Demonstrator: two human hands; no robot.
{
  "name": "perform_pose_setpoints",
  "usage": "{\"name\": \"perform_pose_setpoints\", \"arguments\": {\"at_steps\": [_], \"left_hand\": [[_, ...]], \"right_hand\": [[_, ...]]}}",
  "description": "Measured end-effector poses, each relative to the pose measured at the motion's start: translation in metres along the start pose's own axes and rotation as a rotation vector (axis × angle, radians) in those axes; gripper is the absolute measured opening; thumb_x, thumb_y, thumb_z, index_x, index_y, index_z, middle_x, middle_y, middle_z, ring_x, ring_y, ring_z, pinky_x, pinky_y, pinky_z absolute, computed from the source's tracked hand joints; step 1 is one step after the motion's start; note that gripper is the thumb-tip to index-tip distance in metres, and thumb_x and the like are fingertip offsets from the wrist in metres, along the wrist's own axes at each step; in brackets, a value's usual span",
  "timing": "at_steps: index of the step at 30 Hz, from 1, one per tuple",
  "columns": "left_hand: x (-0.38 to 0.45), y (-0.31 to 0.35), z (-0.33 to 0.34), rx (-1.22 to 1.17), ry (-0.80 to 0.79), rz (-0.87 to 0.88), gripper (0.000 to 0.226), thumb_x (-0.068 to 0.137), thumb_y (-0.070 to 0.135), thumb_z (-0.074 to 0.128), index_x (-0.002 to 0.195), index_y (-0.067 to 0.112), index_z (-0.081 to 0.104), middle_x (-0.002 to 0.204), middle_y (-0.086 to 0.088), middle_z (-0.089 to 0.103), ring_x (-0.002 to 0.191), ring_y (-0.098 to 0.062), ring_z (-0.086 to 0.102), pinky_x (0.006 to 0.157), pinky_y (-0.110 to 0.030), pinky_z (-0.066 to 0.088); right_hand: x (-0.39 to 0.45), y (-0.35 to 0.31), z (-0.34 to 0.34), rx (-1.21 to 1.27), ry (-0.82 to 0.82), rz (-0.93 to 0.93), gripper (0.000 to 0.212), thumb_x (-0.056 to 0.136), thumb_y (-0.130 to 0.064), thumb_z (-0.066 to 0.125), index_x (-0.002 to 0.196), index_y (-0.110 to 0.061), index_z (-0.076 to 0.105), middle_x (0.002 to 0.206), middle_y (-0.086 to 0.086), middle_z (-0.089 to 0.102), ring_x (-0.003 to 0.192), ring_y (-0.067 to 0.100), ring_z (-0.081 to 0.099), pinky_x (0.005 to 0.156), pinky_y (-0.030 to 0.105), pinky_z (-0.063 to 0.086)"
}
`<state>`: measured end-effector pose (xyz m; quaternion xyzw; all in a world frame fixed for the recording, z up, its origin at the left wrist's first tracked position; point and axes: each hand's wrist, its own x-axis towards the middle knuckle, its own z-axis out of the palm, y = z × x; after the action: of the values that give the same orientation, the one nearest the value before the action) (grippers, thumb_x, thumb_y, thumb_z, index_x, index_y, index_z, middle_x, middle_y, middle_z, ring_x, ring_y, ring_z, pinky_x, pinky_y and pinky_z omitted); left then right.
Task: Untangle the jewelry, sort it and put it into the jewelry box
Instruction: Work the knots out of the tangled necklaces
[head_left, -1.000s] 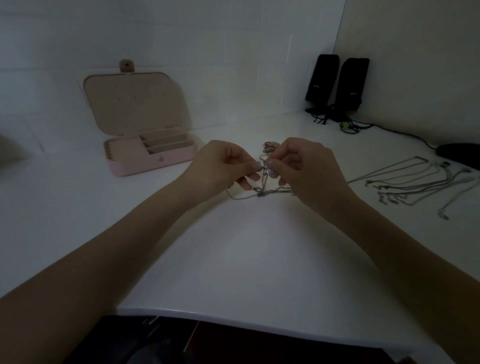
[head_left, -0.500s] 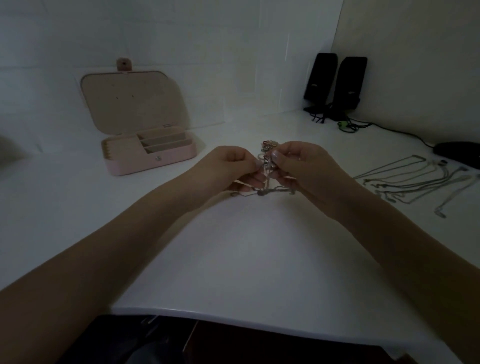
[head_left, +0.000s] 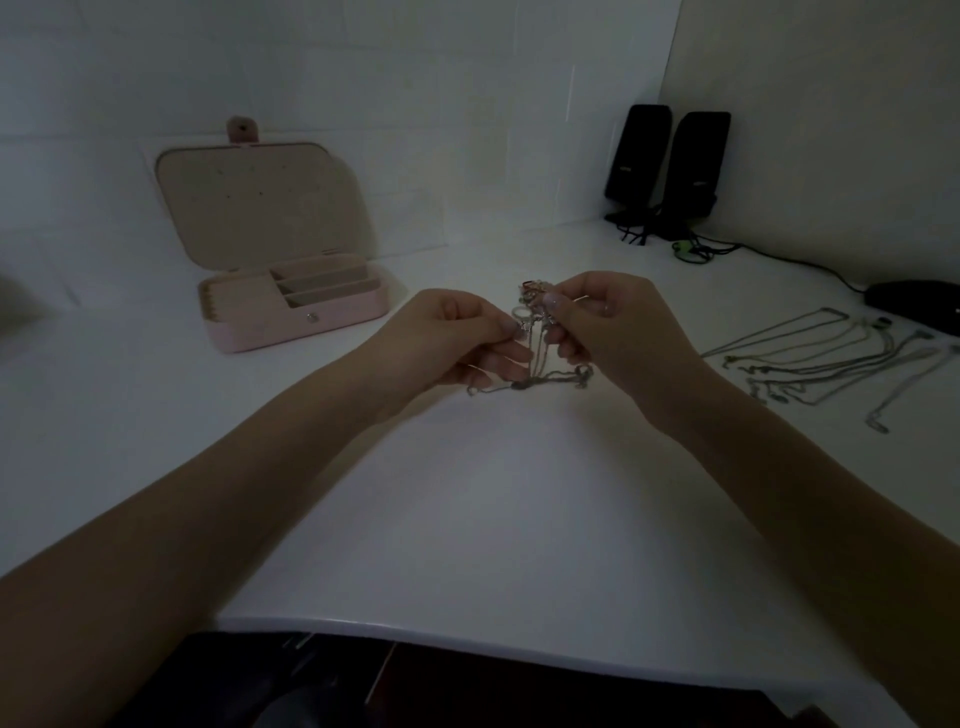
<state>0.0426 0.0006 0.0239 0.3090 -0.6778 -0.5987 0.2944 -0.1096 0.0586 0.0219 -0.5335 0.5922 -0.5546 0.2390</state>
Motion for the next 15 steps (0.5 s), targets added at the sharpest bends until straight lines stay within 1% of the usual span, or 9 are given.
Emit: {"name": "perform_pose_setpoints", "arguments": {"at_steps": [2,4,7,9,11,12,13,15], "left_hand": [[-0.0009,0.0008,0.0002,0.002,-0.001,-0.003,0.019,0.094,0.008,0.051,0.079,0.009,0.062,0.072,-0.002,0.073,0.06,-0.01,0.068,0.048,-0.015,0.047],[-0.0012,0.0022,0.0004,-0.025,-0.006,-0.019,0.021,0.095,0.009,0.049,0.079,0.008,0.062,0.075,-0.004,0.073,0.062,-0.012,0.069,0.048,-0.016,0.048],[-0.0015,0.0047,0.002,-0.093,-0.018,-0.056,0.022,0.094,0.011,0.048,0.077,0.005,0.062,0.082,-0.01,0.072,0.066,-0.016,0.069,0.049,-0.02,0.05],[-0.0017,0.0057,0.0031,-0.149,-0.022,-0.074,0.022,0.094,0.011,0.05,0.074,0.006,0.058,0.086,-0.012,0.071,0.07,-0.019,0.07,0.049,-0.023,0.051],[-0.0008,0.0051,0.0027,-0.126,-0.011,-0.062,0.022,0.092,0.014,0.054,0.071,0.01,0.054,0.091,-0.009,0.071,0.072,-0.016,0.069,0.048,-0.023,0.05],[-0.0006,0.0045,0.002,-0.061,0.0,-0.042,0.022,0.09,0.016,0.058,0.069,0.012,0.053,0.092,-0.007,0.071,0.071,-0.013,0.068,0.048,-0.021,0.048],[-0.0006,0.0035,0.0011,0.026,0.015,-0.017,0.023,0.088,0.019,0.062,0.067,0.015,0.052,0.088,-0.006,0.069,0.066,-0.008,0.064,0.047,-0.02,0.044],[-0.0006,0.0016,0.0003,0.15,0.045,0.029,0.03,0.082,0.021,0.07,0.061,0.019,0.049,0.068,-0.002,0.06,0.055,-0.004,0.052,0.047,-0.018,0.036]], "right_hand": [[0.0004,-0.0005,-0.0003,-0.022,0.004,-0.029,0.014,0.092,-0.009,0.057,0.08,-0.011,0.063,0.055,-0.002,0.06,0.042,0.002,0.05,0.048,0.015,0.045],[0.0005,-0.0013,-0.0004,-0.012,0.005,-0.049,0.014,0.092,-0.009,0.058,0.08,-0.012,0.063,0.054,-0.004,0.061,0.043,0.002,0.052,0.049,0.014,0.046],[0.0011,-0.0016,-0.0013,-0.001,0.003,-0.059,0.011,0.092,-0.008,0.057,0.083,-0.01,0.063,0.058,-0.001,0.063,0.045,0.003,0.054,0.05,0.014,0.047],[0.0023,-0.0006,-0.0017,-0.005,0.01,-0.065,0.011,0.092,-0.009,0.058,0.083,-0.01,0.063,0.058,-0.002,0.063,0.046,0.003,0.056,0.052,0.015,0.049],[0.0039,0.0,-0.0018,-0.047,0.016,-0.079,0.013,0.092,-0.011,0.058,0.08,-0.013,0.062,0.058,-0.004,0.064,0.049,0.003,0.058,0.054,0.017,0.051],[0.0045,0.0002,-0.0018,-0.066,0.012,-0.084,0.013,0.092,-0.012,0.058,0.079,-0.014,0.062,0.06,-0.004,0.065,0.05,0.004,0.059,0.056,0.019,0.053],[0.0046,0.0002,-0.0016,-0.066,0.002,-0.082,0.014,0.092,-0.012,0.058,0.079,-0.014,0.061,0.061,-0.002,0.065,0.051,0.005,0.06,0.057,0.02,0.054],[0.0044,-0.0002,-0.0014,-0.049,-0.016,-0.08,0.013,0.092,-0.011,0.057,0.08,-0.013,0.061,0.061,-0.001,0.065,0.051,0.006,0.061,0.057,0.021,0.055]]}}
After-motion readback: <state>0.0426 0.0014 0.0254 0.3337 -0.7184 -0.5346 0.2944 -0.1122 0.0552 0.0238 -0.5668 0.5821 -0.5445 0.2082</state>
